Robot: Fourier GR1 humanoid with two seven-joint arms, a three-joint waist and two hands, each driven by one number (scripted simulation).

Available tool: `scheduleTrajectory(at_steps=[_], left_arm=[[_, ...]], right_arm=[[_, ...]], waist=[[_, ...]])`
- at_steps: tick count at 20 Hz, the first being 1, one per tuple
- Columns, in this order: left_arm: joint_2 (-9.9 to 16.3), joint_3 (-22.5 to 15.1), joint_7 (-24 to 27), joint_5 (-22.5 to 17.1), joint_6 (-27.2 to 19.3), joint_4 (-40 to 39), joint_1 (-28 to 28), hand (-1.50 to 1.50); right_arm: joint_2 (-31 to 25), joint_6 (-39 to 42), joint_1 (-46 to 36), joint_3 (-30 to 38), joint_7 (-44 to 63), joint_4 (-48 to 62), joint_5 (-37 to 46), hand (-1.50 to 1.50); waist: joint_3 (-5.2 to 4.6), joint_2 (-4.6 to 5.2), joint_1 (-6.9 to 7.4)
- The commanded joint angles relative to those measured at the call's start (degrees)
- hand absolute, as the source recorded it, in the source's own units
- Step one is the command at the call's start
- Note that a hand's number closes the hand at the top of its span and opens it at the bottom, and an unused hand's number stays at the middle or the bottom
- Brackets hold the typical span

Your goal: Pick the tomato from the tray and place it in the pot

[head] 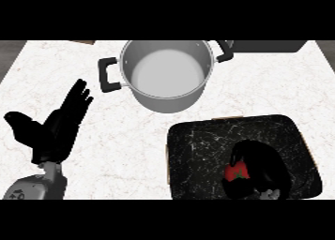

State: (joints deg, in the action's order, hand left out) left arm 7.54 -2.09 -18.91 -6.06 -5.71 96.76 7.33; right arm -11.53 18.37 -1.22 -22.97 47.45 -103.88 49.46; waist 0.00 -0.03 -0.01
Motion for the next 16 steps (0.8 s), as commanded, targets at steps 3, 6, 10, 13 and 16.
scheduleTrajectory(at_steps=[3, 6, 10, 13, 16], left_arm=[[0.66, 0.99, -1.36, -0.01, 1.25, 5.59, -3.64, 0.0], [-1.96, -1.36, -2.87, 2.92, -1.82, 2.62, 1.28, 0.0], [0.31, 0.91, 0.9, 1.49, 1.63, 1.79, -2.86, 0.0], [-2.4, -0.97, 0.55, 3.28, -0.79, -1.08, -0.34, 0.0], [-1.02, 1.52, -0.26, 1.9, -0.06, -1.71, 1.46, 0.0]], right_arm=[[2.72, 0.85, -6.16, 3.46, -1.43, 4.45, 1.08, 1.5], [8.01, -0.6, -15.25, 2.52, -1.01, 14.98, 2.99, 1.5], [5.51, -3.27, -17.41, 4.35, -1.62, 14.34, 7.46, 1.5], [4.51, -5.44, -21.38, 5.21, 1.49, 11.71, 11.76, 1.5], [1.99, -1.94, -22.48, 6.64, 0.11, 4.54, 10.61, 1.5]], waist=[[0.0, 0.0, 0.31], [0.01, 0.1, 0.55], [-0.01, 0.01, 0.37], [-0.02, 0.02, 0.1], [-0.03, -0.09, -0.22]])
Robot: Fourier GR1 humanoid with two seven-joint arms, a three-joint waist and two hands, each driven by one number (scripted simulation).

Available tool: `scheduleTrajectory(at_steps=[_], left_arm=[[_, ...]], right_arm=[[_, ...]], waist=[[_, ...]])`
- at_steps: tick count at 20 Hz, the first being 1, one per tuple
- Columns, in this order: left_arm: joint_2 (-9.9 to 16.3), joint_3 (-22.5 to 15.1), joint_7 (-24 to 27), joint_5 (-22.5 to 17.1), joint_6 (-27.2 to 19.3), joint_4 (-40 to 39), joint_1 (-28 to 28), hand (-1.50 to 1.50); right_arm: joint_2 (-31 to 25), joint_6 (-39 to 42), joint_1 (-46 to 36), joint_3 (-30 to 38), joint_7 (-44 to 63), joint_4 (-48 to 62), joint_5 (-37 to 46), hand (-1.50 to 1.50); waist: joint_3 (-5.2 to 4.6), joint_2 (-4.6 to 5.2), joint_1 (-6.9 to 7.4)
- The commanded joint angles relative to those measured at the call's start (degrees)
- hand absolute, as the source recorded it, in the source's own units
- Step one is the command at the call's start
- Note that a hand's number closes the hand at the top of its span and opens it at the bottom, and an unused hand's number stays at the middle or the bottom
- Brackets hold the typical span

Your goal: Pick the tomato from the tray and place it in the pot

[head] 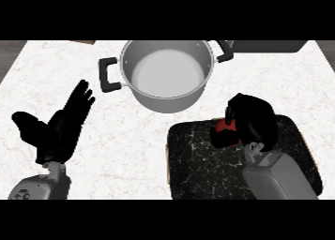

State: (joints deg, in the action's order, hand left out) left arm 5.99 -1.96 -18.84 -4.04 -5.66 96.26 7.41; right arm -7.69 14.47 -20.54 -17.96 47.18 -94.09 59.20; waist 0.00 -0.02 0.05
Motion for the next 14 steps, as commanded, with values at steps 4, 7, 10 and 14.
scheduleTrajectory(at_steps=[4, 7, 10, 14], left_arm=[[-0.85, -0.86, -1.88, 0.35, -0.6, 3.23, -0.59, 0.0], [1.18, 1.06, -1.26, -1.06, 1.6, 1.54, -0.07, 0.0], [-1.03, -0.63, 0.2, -0.17, 0.32, 2.83, -2.72, 0.0], [-0.21, 0.22, -1.24, 0.26, 0.46, 0.71, 0.69, 0.0]], right_arm=[[-0.67, 6.79, -4.97, 1.01, 1.85, -15.12, -0.81, 1.5], [-1.19, 7.82, -9.95, 2.03, 2.35, -19.94, -0.17, 1.5], [-2.18, 10.33, -18.19, 4.61, -1.03, -18.84, -2.75, 1.5], [2.76, 8.68, -24.5, 4.54, 0.38, -18.35, -2.91, 1.5]], waist=[[-0.01, -0.24, -0.19], [-0.04, -0.26, -0.32], [-0.04, -0.18, 0.47], [-0.03, -0.03, 0.27]])
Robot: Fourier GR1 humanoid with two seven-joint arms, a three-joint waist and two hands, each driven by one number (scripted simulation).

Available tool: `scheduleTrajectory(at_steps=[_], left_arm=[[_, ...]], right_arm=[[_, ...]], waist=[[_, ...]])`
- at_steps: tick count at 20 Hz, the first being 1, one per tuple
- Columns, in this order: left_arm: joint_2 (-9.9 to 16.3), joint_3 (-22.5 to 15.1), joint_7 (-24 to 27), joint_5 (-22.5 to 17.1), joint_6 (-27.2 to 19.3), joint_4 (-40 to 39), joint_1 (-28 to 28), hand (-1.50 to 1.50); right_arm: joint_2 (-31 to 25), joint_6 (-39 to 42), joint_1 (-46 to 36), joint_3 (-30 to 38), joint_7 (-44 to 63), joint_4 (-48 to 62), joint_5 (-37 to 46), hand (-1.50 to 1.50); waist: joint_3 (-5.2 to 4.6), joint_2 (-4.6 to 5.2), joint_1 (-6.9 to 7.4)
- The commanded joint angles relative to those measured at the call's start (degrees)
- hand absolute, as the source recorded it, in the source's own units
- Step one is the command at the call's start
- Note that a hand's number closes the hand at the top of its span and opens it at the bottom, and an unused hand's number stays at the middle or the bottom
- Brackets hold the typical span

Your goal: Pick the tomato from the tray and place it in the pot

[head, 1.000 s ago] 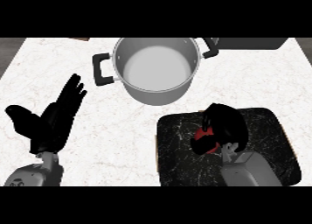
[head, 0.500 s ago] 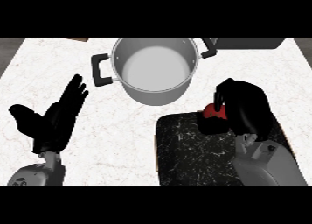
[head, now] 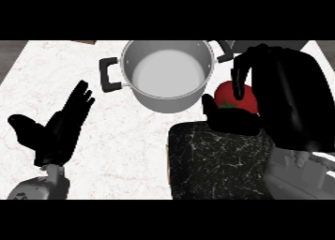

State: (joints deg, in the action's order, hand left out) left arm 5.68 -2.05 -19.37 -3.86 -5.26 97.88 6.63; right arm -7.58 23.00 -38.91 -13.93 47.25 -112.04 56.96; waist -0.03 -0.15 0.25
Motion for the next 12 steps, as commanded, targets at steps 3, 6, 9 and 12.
scheduleTrajectory(at_steps=[3, 6, 9, 12], left_arm=[[0.46, 0.86, -1.01, -1.03, 1.11, -0.56, 2.16, 0.0], [-1.5, -0.19, 0.45, 1.17, -0.95, -2.05, 3.02, 0.0], [0.42, 0.21, 1.14, -0.33, 2.13, -0.21, -0.48, 0.0], [-1.07, -0.55, 0.19, 0.9, 0.38, -0.53, -0.05, 0.0]], right_arm=[[5.91, 0.06, -17.28, 4.73, 2.01, 9.57, -1.54, 1.5], [6.42, -2.97, -18.43, 5.36, -0.86, 17.53, -0.66, 1.5], [7.43, -3.38, -25.52, 10.29, 1.11, 24.77, -1.98, 1.5], [7.52, -7.26, -27.6, 10.56, -0.02, 31.61, -1.45, 1.5]], waist=[[-0.02, 0.17, 0.53], [0.0, 0.24, 0.32], [-0.02, 0.26, 0.83], [-0.01, 0.27, 0.71]])
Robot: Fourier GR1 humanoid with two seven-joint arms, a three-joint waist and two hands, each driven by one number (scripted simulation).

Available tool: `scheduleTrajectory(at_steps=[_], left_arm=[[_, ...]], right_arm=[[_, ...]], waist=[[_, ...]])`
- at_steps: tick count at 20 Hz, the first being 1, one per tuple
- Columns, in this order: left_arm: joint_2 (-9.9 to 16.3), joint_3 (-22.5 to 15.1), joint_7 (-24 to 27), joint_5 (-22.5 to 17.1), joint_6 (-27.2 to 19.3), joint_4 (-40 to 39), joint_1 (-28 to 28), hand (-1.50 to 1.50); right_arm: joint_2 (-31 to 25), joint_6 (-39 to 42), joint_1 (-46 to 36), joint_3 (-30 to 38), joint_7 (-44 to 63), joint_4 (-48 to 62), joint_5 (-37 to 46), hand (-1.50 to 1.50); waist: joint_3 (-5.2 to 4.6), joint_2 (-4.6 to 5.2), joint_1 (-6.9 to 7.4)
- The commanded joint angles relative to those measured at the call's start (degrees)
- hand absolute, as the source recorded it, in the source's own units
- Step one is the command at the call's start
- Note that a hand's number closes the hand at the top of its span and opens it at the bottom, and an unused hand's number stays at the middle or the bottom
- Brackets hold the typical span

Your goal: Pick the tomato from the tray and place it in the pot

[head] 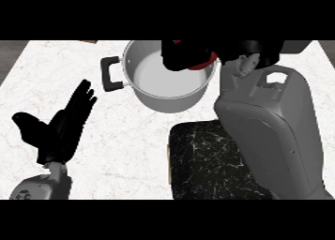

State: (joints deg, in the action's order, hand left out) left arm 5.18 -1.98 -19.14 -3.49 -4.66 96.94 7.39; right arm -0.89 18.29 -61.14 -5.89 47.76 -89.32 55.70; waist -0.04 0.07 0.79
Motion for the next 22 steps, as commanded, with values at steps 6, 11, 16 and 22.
scheduleTrajectory(at_steps=[6, 11, 16, 22], left_arm=[[0.17, 0.07, -0.84, 0.1, 0.59, 0.47, 0.18, 0.0], [-0.56, -0.95, -1.41, 0.8, 0.17, 1.89, 0.82, 0.0], [-1.17, -0.37, -2.45, -0.08, 0.19, -0.86, 3.98, 0.0], [-1.42, -0.96, -1.48, 1.9, -0.81, -0.53, 2.88, 0.0]], right_arm=[[0.04, -10.31, -10.98, 5.7, -5.44, 26.25, -0.26, 1.5], [0.84, -16.74, -9.94, 2.36, -12.9, 37.16, 0.79, 1.5], [0.87, -21.77, -10.47, 3.39, -6.17, 42.67, -12.32, -1.5], [0.88, -27.79, -8.12, 5.6, -12.72, 47.84, -22.17, -1.5]], waist=[[0.0, 0.3, 0.68], [0.0, 0.4, 0.88], [-0.02, 0.6, 1.98], [0.04, 0.41, 1.53]])
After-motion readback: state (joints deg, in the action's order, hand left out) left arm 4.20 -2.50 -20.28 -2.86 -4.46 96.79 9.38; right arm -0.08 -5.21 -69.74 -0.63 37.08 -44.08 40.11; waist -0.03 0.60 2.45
